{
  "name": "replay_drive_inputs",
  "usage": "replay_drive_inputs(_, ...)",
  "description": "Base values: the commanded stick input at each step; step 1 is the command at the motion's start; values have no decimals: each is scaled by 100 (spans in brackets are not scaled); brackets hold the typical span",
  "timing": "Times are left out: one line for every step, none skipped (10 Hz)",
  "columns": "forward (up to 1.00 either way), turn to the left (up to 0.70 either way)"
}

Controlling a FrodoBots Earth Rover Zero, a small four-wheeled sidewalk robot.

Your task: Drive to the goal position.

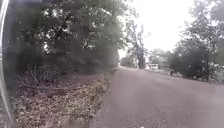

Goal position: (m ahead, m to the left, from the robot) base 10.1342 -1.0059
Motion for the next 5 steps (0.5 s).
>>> replay_drive_inputs(70,1)
replay_drive_inputs(70,1)
replay_drive_inputs(70,1)
replay_drive_inputs(70,1)
replay_drive_inputs(70,1)
